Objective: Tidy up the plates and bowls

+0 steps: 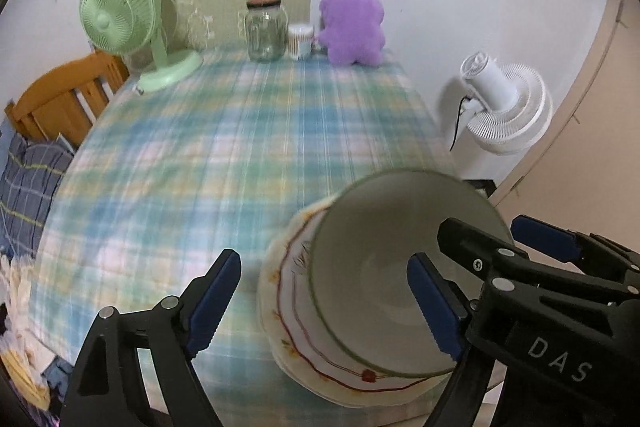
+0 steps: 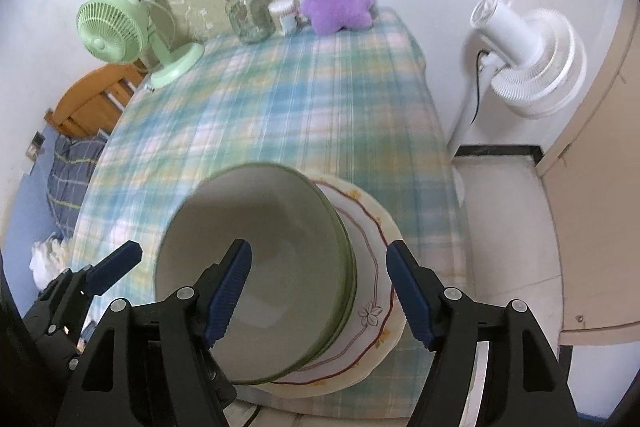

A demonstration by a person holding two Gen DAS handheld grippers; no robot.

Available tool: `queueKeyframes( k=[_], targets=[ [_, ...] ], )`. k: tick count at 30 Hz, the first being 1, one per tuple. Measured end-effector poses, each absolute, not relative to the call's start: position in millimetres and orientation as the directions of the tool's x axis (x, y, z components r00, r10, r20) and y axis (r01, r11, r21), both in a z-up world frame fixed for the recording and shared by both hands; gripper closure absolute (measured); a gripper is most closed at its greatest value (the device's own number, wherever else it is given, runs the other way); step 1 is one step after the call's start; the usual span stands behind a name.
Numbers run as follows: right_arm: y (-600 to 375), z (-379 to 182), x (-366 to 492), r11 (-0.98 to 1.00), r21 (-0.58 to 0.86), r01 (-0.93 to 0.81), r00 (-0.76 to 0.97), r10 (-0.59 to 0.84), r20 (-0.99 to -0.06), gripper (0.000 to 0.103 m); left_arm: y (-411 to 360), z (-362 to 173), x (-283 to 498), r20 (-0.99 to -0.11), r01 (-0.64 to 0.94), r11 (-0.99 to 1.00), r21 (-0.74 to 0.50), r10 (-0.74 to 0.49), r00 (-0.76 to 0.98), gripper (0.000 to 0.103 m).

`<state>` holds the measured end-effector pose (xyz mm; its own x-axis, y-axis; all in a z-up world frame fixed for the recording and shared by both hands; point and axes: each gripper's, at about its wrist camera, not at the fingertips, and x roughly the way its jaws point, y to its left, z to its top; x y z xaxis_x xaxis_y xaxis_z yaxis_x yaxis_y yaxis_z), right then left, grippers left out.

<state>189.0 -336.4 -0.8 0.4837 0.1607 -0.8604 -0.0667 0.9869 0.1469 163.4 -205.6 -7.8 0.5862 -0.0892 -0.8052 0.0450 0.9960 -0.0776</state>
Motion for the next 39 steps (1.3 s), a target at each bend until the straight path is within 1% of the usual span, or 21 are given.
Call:
queueKeyframes(
  k=[6, 10, 15, 19, 23, 28, 32, 34, 35, 36, 39],
  targets=[
    [-305.4, 21.4, 178.3, 0.994, 0.098, -0.039, 0.551, 0.103, -0.828, 0.030, -170.8, 7.8, 157.8, -0.771, 0.076, 0.994, -0.079, -0.109, 0.627, 0.015],
    [-277.2, 33.3, 170.0, 0.998, 0.059, -0.009, 0.595, 0.053, -0.802, 0.030, -139.5, 11.6, 154.6, -0.763, 0.076, 0.995, -0.068, -0.101, 0.638, 0.015],
    [-239.1, 40.9, 157.6, 0.998, 0.055, 0.038, 0.649, 0.017, -0.761, 0.030, -88.5, 13.8, 149.7, -0.738, 0.084, 0.994, -0.070, -0.108, 0.666, 0.015],
    [-206.2, 33.2, 151.3, 0.996, 0.062, 0.065, 0.660, 0.004, -0.752, 0.030, -47.7, 13.3, 141.9, -0.697, 0.098, 0.994, -0.048, -0.103, 0.709, 0.009],
    [-178.3, 23.3, 143.3, 0.995, 0.067, 0.068, 0.678, 0.003, -0.735, 0.030, -18.2, 4.6, 133.7, -0.680, 0.102, 0.994, -0.023, -0.091, 0.727, 0.008],
    [-157.0, 7.6, 131.0, 0.996, 0.055, 0.068, 0.704, -0.009, -0.711, 0.030, 17.1, -13.1, 112.5, -0.649, 0.023, 1.000, -0.004, -0.020, 0.761, 0.006],
    [-145.7, -8.4, 121.4, 0.998, 0.025, 0.056, 0.726, -0.023, -0.688, 0.029, 33.7, -26.5, 99.8, -0.644, -0.020, 1.000, -0.023, 0.000, 0.765, 0.005],
    [-140.3, -15.5, 114.0, 0.998, 0.033, 0.046, 0.731, -0.011, -0.682, 0.029, 38.1, -30.4, 91.0, -0.628, -0.036, 0.999, -0.020, 0.015, 0.778, 0.004],
    [-137.7, -18.1, 110.1, 0.999, 0.035, 0.039, 0.736, -0.006, -0.677, 0.028, 38.8, -31.6, 88.6, -0.625, -0.034, 0.999, -0.019, 0.015, 0.781, 0.004],
    [-135.4, -20.5, 104.8, 0.999, 0.034, 0.033, 0.740, -0.002, -0.672, 0.025, 40.0, -32.9, 84.0, -0.623, -0.026, 0.999, -0.019, 0.008, 0.782, 0.004],
    [-125.7, -26.1, 87.0, 0.999, 0.028, 0.018, 0.755, 0.005, -0.656, 0.021, 43.9, -32.9, 70.9, -0.614, -0.018, 1.000, -0.015, 0.005, 0.789, 0.004]
  ],
)
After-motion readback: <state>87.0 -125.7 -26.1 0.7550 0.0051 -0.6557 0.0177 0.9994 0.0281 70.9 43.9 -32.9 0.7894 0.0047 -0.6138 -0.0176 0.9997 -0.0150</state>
